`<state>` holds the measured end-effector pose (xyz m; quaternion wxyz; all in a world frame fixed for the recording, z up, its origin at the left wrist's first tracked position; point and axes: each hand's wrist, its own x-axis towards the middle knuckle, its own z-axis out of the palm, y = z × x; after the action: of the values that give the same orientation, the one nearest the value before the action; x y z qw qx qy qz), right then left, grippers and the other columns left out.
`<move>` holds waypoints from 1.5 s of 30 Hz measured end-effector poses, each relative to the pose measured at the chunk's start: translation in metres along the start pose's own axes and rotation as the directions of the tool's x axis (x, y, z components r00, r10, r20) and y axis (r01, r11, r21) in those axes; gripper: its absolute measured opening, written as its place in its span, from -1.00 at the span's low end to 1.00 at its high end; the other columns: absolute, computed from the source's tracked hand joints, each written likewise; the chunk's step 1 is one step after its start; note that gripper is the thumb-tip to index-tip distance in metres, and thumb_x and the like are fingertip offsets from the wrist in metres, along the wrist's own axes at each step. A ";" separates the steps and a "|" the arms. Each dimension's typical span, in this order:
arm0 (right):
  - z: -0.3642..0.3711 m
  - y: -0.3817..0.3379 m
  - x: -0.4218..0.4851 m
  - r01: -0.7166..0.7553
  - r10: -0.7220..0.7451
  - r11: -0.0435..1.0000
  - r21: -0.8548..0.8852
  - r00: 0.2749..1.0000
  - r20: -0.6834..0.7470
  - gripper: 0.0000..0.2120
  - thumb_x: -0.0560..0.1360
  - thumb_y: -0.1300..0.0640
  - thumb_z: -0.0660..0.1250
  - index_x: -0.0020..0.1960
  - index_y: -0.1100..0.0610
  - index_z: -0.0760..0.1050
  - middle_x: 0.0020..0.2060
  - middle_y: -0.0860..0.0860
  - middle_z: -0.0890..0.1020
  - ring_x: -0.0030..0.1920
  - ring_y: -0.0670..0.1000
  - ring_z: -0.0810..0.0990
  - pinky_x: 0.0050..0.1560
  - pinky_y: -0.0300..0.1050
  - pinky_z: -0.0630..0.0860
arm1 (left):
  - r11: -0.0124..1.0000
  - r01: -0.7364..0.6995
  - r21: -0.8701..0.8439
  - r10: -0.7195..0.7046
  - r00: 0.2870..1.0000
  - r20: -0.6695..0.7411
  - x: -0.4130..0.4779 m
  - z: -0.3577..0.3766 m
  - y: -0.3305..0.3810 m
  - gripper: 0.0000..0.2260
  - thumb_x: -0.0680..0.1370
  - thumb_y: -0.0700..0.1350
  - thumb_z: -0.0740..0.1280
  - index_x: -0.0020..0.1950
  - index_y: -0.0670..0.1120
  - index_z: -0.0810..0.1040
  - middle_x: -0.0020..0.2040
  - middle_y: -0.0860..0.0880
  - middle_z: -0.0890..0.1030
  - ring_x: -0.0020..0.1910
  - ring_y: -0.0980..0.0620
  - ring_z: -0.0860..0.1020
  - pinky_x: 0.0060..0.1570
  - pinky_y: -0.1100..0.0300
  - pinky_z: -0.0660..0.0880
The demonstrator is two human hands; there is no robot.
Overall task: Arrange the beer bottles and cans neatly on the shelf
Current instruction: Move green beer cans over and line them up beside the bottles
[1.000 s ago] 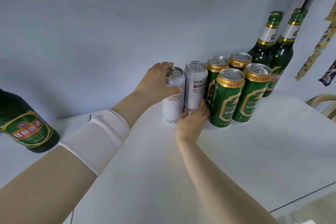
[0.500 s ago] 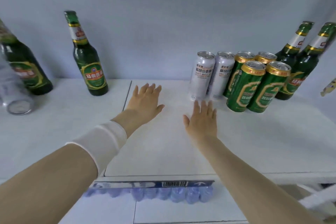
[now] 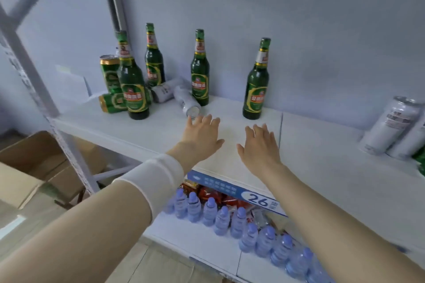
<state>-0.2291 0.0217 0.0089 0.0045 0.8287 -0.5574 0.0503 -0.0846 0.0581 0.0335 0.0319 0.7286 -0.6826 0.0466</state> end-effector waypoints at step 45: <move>0.062 -0.399 0.219 0.414 -0.469 0.876 -0.247 0.850 -0.240 -0.48 0.13 0.26 0.50 0.09 0.19 0.53 -0.07 0.08 0.64 -0.07 0.10 0.62 -0.16 -0.09 0.60 | 0.446 -0.080 -0.892 -0.196 0.963 -0.184 0.157 0.026 -0.443 -0.34 0.33 -0.10 0.52 0.35 -0.11 0.30 0.24 -0.07 0.50 0.12 0.06 0.45 0.11 0.24 0.40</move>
<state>0.2269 -0.0333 -0.0138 0.1758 0.9138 -0.3466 0.1178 0.3679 -0.0708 0.0332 0.5006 0.6127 -0.5686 -0.2251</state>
